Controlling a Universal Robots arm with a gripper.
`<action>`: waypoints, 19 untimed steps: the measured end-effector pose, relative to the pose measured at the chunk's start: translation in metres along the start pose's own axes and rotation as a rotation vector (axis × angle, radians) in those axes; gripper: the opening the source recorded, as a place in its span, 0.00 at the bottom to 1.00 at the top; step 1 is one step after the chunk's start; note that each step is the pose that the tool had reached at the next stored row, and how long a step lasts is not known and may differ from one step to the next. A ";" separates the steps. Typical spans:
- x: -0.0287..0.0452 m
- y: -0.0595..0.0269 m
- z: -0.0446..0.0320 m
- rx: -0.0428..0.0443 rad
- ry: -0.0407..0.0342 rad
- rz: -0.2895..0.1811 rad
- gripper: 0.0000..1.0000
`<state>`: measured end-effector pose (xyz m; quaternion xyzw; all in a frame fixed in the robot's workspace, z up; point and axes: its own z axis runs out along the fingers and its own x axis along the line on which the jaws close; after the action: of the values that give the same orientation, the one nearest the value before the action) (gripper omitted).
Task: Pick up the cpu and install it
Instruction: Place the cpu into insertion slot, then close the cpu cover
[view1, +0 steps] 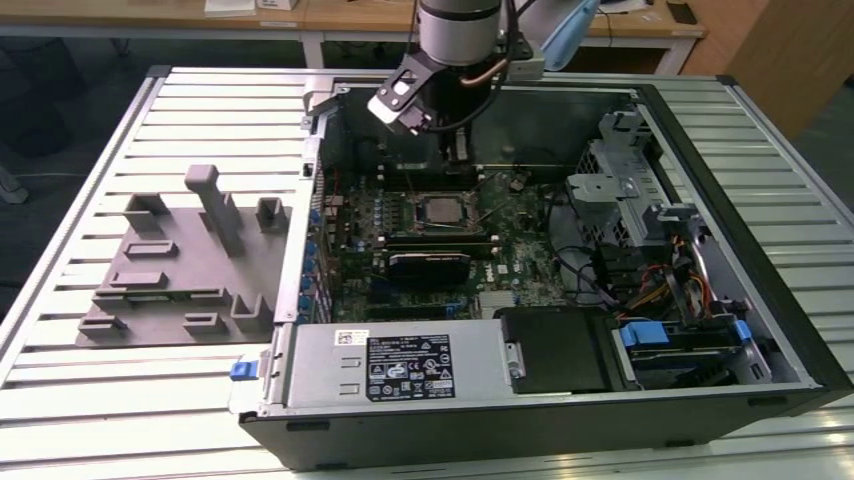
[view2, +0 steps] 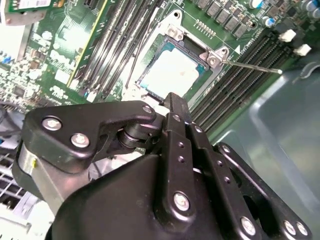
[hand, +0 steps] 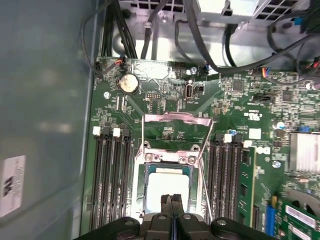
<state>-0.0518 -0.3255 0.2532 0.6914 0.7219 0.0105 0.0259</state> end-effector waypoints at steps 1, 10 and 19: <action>-0.0001 0.0001 -0.0025 -0.0009 -0.0003 0.000 0.11; -0.0003 0.0007 -0.0128 -0.0062 -0.0016 0.000 0.11; -0.0004 0.0008 -0.0165 -0.0062 -0.0017 0.000 0.11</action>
<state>-0.0518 -0.3255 0.2698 0.6914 0.7218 0.0122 0.0287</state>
